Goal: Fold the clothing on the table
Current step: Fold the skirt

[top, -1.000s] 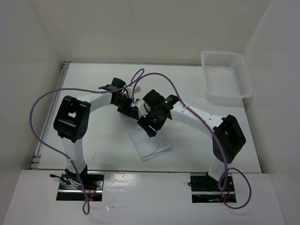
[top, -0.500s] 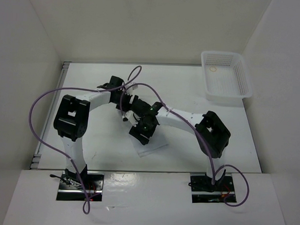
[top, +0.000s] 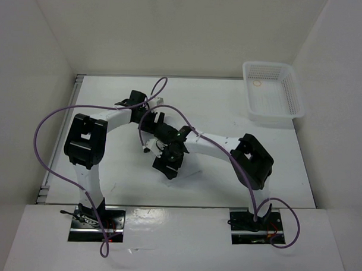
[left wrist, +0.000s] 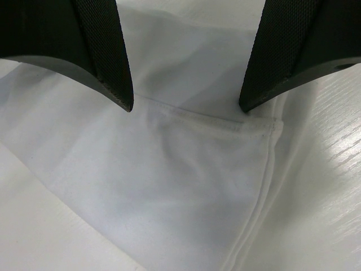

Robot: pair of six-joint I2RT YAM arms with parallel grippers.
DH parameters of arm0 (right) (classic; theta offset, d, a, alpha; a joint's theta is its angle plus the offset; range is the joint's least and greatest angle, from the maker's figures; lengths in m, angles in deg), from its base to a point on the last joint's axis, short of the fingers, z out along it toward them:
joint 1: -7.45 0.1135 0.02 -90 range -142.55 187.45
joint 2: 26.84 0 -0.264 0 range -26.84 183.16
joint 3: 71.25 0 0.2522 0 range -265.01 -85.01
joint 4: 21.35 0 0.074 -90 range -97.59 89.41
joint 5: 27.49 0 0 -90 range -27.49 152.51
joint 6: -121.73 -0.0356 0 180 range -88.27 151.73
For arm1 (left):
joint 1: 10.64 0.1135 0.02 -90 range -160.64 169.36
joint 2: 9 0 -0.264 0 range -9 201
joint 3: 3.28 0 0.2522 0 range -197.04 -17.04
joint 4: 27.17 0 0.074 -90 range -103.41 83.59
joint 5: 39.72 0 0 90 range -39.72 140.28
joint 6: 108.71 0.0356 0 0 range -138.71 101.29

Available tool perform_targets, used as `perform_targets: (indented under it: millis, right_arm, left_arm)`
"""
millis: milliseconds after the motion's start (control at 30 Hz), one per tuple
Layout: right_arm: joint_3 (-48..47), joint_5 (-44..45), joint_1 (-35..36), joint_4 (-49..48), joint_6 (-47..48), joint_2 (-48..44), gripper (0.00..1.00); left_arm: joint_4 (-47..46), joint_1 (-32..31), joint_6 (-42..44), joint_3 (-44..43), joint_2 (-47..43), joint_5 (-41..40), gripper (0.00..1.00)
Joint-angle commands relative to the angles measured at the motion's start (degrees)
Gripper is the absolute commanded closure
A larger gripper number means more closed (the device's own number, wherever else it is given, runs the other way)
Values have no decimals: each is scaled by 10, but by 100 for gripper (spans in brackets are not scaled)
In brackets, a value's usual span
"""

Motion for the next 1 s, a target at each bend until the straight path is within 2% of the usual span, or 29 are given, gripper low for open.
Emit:
perform_targets:
  millis: [0, 467, 767, 967]
  right_arm:
    - [-9, -36, 11, -4, 34, 12, 29]
    - [7, -103, 11, 67, 134, 41, 29]
    - [36, -124, 46, 149, 207, 41, 29]
    - [54, -129, 63, 161, 220, 53, 29]
  left_arm:
    - [34, 16, 11, 9, 37, -55, 16]
    - [40, 37, 11, 9, 31, -49, 16]
    - [40, 61, 11, 9, 26, -49, 16]
    - [40, 61, 11, 9, 26, -49, 16]
